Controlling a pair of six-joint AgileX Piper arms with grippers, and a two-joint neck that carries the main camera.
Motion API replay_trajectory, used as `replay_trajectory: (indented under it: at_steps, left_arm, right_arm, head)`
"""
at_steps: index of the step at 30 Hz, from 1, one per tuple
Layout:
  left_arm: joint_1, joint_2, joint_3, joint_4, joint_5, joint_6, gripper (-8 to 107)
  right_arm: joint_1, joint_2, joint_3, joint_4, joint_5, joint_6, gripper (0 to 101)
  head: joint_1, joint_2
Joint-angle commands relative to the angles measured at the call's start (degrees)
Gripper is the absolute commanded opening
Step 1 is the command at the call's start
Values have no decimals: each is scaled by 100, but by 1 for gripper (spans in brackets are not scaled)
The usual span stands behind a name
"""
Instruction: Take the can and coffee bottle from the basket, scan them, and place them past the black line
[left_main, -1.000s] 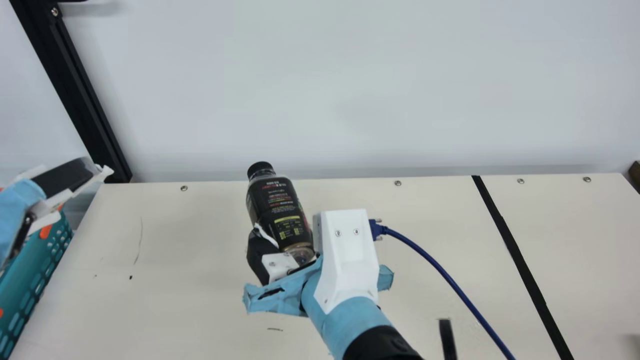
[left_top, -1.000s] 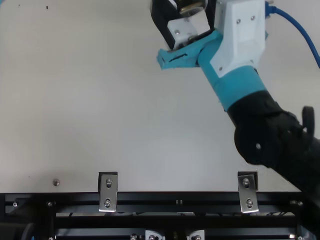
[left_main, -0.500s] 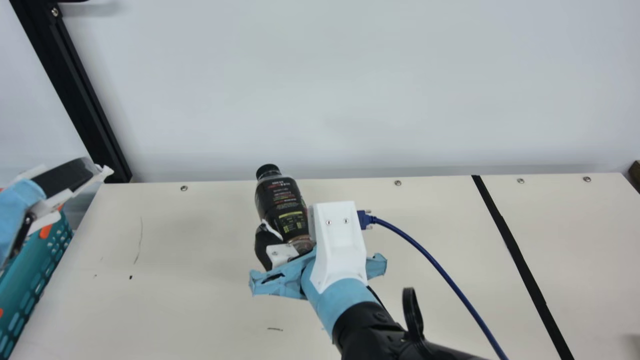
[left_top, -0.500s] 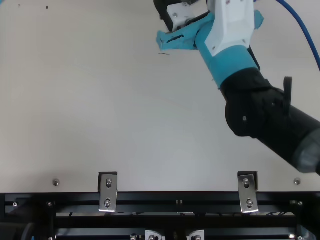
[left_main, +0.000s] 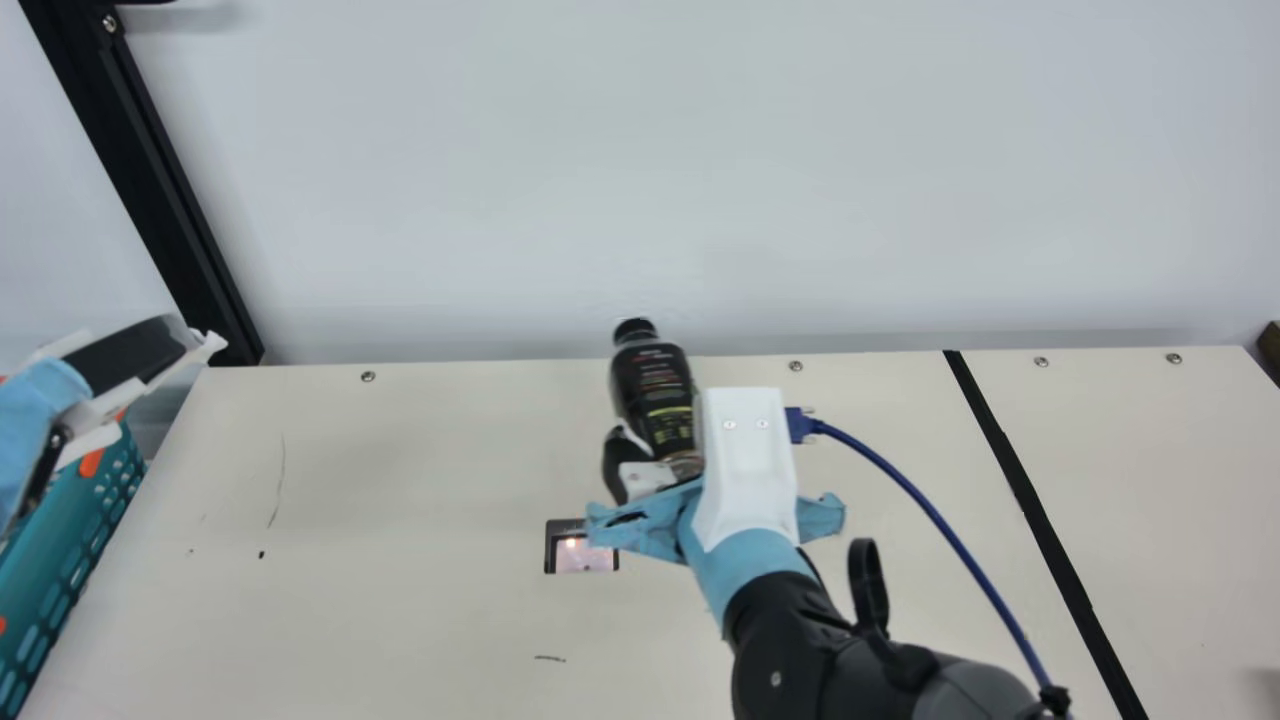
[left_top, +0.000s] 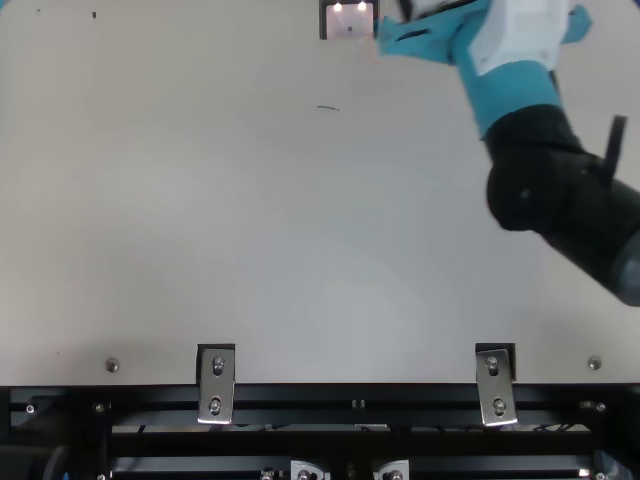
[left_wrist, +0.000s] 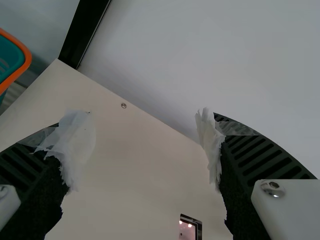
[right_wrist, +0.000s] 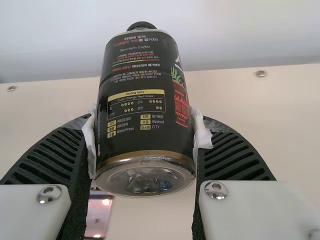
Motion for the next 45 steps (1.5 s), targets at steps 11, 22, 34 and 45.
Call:
replay_trajectory:
  at_steps: [11,22,34,45]
  left_arm:
    - [0,0,0,0,0,0,90]
    - [0,0,0,0,0,0,90]
    - [0,0,0,0,0,0,90]
    - [0,0,0,0,0,0,90]
  right_arm:
    - [-804,-69,616,495,-879,-858,0]
    - [-1588,-300,1105,102,-1167,-770,0]
    - [-3208,-790,1208,-2348,-218,57,0]
    - [-4704,-399,910,-5622,47,1825,0]
  head:
    - [36,-705]
    - [76,-1847]
    - [-99,-2041]
    - [12,-1675]
